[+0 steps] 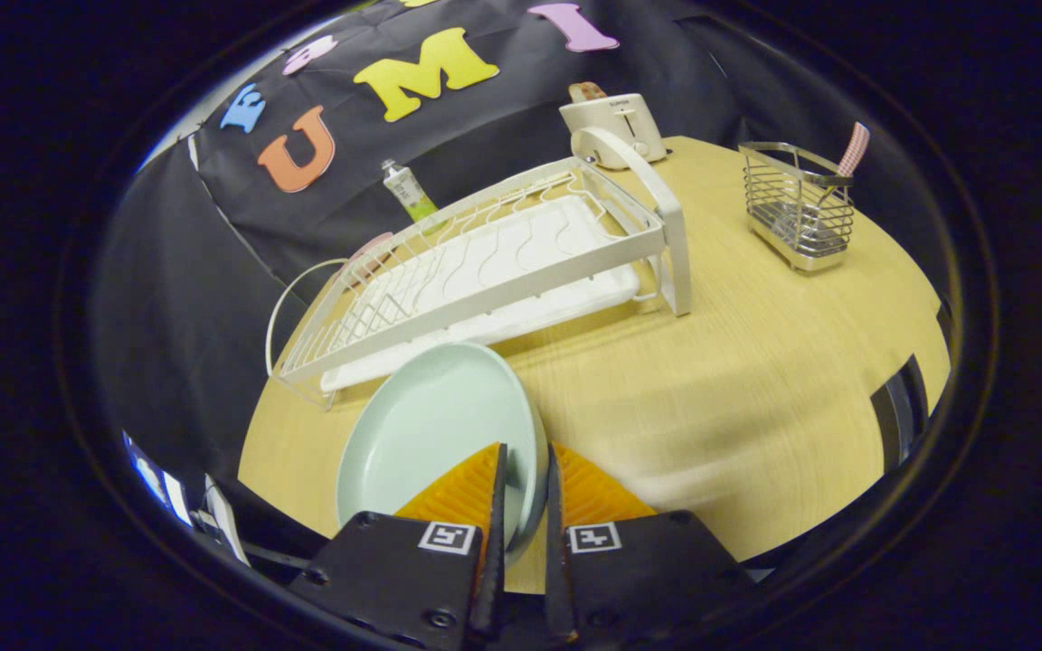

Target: Take the plate from the dish rack, then take the spoon from the basket and place it into the plate.

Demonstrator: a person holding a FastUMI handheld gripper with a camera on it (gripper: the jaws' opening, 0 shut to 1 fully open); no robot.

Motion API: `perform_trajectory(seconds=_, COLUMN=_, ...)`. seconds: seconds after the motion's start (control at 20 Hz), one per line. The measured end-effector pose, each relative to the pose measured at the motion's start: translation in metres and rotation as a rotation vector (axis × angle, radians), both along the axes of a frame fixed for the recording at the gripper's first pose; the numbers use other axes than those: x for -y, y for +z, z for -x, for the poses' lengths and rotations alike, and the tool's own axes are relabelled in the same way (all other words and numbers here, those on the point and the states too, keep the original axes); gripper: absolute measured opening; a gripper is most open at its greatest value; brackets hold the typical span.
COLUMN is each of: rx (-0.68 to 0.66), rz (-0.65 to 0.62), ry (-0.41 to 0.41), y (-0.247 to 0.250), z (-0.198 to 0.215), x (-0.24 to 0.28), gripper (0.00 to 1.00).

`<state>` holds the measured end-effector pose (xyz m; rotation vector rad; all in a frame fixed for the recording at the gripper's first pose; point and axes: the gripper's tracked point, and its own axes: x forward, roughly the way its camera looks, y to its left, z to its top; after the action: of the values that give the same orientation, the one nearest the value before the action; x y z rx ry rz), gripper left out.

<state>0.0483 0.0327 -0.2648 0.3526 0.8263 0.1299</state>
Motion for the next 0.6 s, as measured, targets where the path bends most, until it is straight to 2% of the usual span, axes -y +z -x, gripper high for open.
perform_trajectory(seconds=0.35, rx=0.069, rz=0.072, ry=-0.004, y=0.000, z=-0.007, x=0.016, gripper=0.29)
perform_trajectory(seconds=0.5, rx=0.083, rz=0.136, ry=-0.065, y=-0.006, z=-0.012, x=0.039, gripper=0.33)
perform_trajectory(seconds=0.6, rx=0.116, rz=0.176, ry=-0.098, y=-0.002, z=-0.015, x=0.054, gripper=0.29)
